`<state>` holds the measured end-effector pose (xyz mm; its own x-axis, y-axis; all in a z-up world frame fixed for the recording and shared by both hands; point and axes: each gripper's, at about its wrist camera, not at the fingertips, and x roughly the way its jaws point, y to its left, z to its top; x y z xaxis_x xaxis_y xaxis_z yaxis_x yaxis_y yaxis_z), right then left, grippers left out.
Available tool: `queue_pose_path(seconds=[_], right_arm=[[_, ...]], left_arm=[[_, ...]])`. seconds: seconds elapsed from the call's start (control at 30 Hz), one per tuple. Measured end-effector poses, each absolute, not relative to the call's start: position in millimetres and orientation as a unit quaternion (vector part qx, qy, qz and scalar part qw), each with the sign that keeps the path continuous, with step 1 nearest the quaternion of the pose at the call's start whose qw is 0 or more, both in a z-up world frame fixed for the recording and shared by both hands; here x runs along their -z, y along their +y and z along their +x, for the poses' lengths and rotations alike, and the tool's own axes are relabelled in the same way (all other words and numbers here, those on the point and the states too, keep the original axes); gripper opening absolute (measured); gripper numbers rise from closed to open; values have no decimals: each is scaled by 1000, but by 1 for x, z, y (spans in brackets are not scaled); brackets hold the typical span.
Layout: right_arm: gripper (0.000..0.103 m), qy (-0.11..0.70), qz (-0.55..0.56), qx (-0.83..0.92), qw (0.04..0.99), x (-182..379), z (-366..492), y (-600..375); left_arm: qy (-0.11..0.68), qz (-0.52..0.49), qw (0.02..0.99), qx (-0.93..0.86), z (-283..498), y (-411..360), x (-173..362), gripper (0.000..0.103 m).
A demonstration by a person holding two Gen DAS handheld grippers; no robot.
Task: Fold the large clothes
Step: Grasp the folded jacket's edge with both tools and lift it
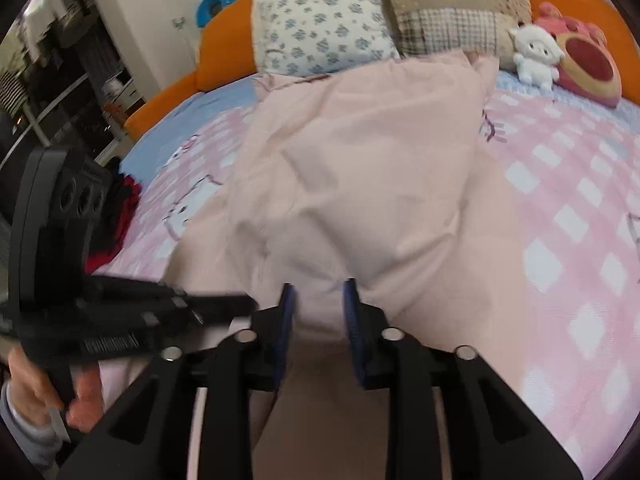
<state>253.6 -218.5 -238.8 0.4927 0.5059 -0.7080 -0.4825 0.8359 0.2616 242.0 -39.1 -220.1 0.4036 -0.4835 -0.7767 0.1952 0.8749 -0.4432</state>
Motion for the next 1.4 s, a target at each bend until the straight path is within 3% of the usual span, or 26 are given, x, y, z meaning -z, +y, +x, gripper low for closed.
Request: queue_pose_path(seconds=[0.1,0.23,0.6,0.97,1.03,1.1,1.3,1.37,1.4], right_arm=[[65,410,27,-310,858,214,217,-248],[76,425,49,-345,835,194,144,-303],[77,530,210,-314,759,269,56,-378],[77,572,276,-338,695,306,66,-370],[74,579,283,-341,685,307,72,-369],[61,588,290,-342,673,309,78,-366],[38,620,290,-346,642,318,82,-357],[33,623,299,-344,636,321,84,-355],[26,625,305,-344,631,322,86,-354]], left_arm=[[485,-149,830,232,197,-25,189,35],[475,-128,836,242,127,-7,181,43],[508,-235,795,233,59,9,244,48],[583,-302,707,263,46,18,286,50],[591,-328,685,273,44,24,293,50],[599,-344,668,277,38,27,298,50],[615,-373,628,296,21,19,310,50],[617,-391,615,297,21,16,317,41],[617,-403,607,297,19,18,321,32]])
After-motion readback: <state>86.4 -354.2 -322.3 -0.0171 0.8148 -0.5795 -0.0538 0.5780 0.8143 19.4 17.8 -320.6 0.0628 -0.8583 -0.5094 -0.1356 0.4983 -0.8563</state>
